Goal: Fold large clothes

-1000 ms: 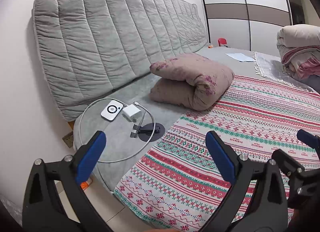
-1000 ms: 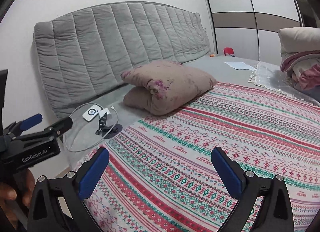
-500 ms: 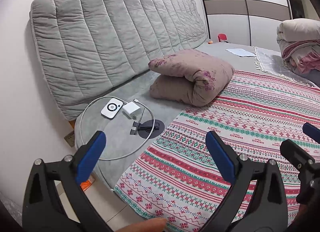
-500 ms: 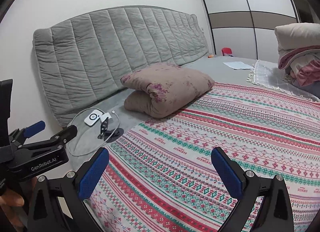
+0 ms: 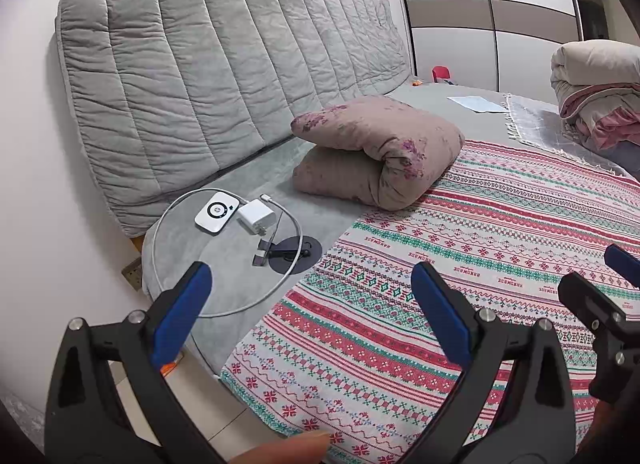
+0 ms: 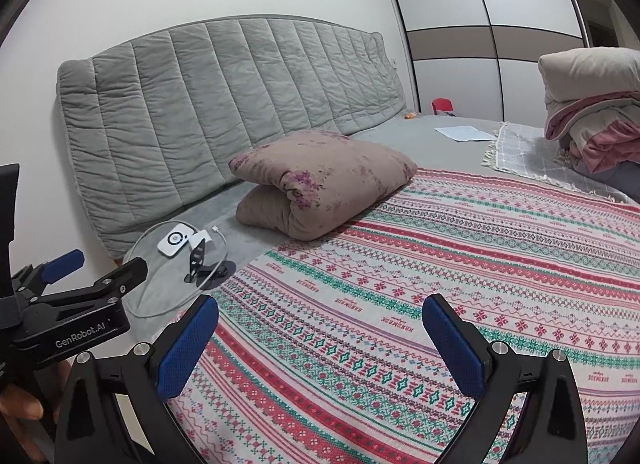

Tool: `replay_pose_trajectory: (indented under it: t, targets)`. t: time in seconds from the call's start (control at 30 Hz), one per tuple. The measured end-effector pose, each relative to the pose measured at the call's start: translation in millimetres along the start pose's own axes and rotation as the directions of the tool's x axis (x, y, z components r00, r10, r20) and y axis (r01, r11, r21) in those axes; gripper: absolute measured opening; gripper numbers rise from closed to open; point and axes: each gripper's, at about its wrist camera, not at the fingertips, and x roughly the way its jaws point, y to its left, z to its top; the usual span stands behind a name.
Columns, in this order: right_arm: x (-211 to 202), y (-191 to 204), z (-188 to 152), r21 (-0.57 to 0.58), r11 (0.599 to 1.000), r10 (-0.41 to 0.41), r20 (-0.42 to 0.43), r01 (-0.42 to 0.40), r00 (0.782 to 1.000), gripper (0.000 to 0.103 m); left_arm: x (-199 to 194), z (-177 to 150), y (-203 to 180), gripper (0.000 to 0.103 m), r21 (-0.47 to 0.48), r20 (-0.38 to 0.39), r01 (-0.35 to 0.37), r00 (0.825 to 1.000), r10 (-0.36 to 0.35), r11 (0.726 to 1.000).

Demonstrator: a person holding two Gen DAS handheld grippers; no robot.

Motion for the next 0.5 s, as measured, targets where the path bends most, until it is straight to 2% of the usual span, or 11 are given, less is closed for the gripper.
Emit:
replay_pose_trajectory:
  t: [0.5]
  targets:
    - [1.8, 3.4, -2.6, -0.011, 1.000, -0.009, -0.007, 0.009, 1.000, 0.102, -2.6, -1.6, -2.8, 0.100, 0.006, 0.004, 0.008, 1.000, -0.008, 1.000]
